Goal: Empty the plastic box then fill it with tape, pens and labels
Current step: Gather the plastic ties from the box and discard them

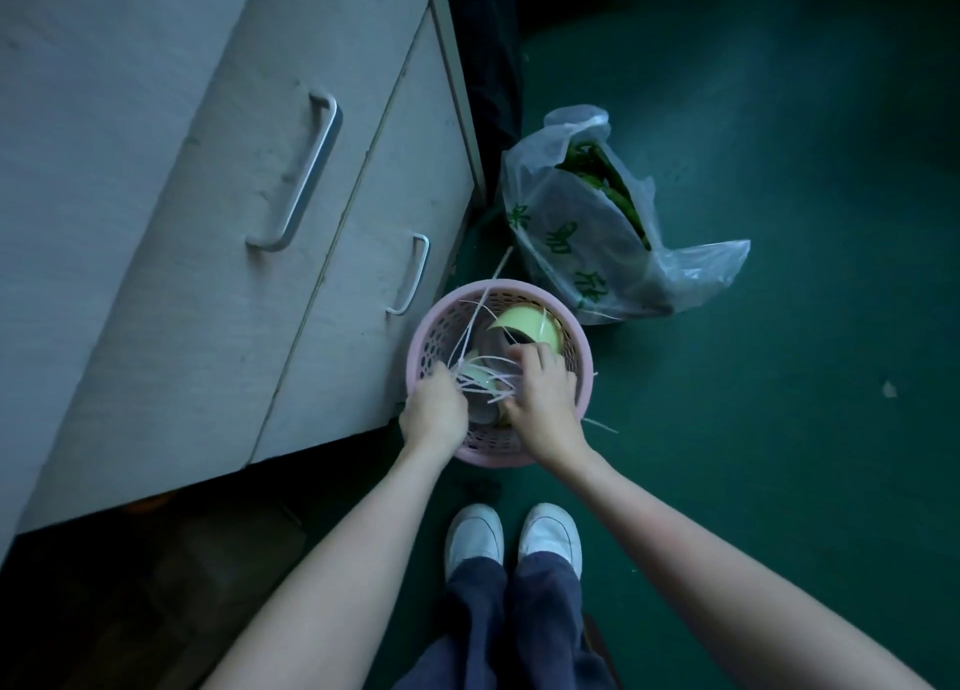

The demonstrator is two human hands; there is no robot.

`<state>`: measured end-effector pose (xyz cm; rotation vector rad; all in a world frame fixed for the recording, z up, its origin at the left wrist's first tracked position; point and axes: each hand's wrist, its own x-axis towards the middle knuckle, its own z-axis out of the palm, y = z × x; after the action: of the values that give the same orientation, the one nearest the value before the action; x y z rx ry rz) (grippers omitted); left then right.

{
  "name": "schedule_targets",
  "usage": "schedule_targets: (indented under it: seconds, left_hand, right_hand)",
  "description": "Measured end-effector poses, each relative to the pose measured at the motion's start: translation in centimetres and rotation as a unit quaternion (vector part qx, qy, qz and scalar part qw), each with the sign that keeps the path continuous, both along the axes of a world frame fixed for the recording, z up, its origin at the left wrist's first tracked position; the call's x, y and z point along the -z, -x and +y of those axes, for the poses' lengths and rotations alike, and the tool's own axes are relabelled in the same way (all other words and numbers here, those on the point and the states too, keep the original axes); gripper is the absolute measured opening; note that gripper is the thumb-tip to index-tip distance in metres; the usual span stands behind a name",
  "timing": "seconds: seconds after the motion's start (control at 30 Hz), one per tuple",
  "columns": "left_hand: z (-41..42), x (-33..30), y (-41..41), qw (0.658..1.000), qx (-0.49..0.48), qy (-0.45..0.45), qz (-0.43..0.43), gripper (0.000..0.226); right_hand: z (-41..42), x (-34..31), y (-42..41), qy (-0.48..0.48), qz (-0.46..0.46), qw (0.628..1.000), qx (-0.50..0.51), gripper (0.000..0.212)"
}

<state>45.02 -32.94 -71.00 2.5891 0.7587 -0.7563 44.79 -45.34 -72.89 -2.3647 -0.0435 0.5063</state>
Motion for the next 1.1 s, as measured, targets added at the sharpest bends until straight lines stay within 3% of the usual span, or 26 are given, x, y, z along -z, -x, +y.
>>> schedule_targets:
  seconds: [0.17, 0.33, 0.57, 0.8, 1.1]
  left_hand:
    - [-0.4, 1.6, -0.3, 0.99, -0.043, 0.073, -0.112, 0.019]
    - [0.0, 2.2, 0.2, 0.982, -0.02, 0.074, -0.175, 0.026]
    - [1.3, 2.6, 1.6, 0.967, 0.191, -0.043, -0.162, 0.04]
    - [2.3, 1.7, 2.4, 0.967, 0.166, 0.003, -0.193, 0.064]
    - [4.2, -0.6, 3.7, 0.961, 0.2, 0.046, -0.184, 0.082]
  right_hand:
    - [-0.8, 0.4, 0.9, -0.005, -0.055, 0.998, -0.005, 0.057]
    - [-1.5, 0.8, 2.0, -0.033, -0.079, 0.996, -0.011, 0.058]
    - [-1.5, 0.9, 2.6, -0.018, -0.119, 0.993, -0.016, 0.059]
    - [-1.8, 0.8, 3.2, 0.008, -0.109, 0.994, -0.023, 0.074]
    - [-1.9, -0.5, 4.0, 0.042, -0.105, 0.992, -0.054, 0.07]
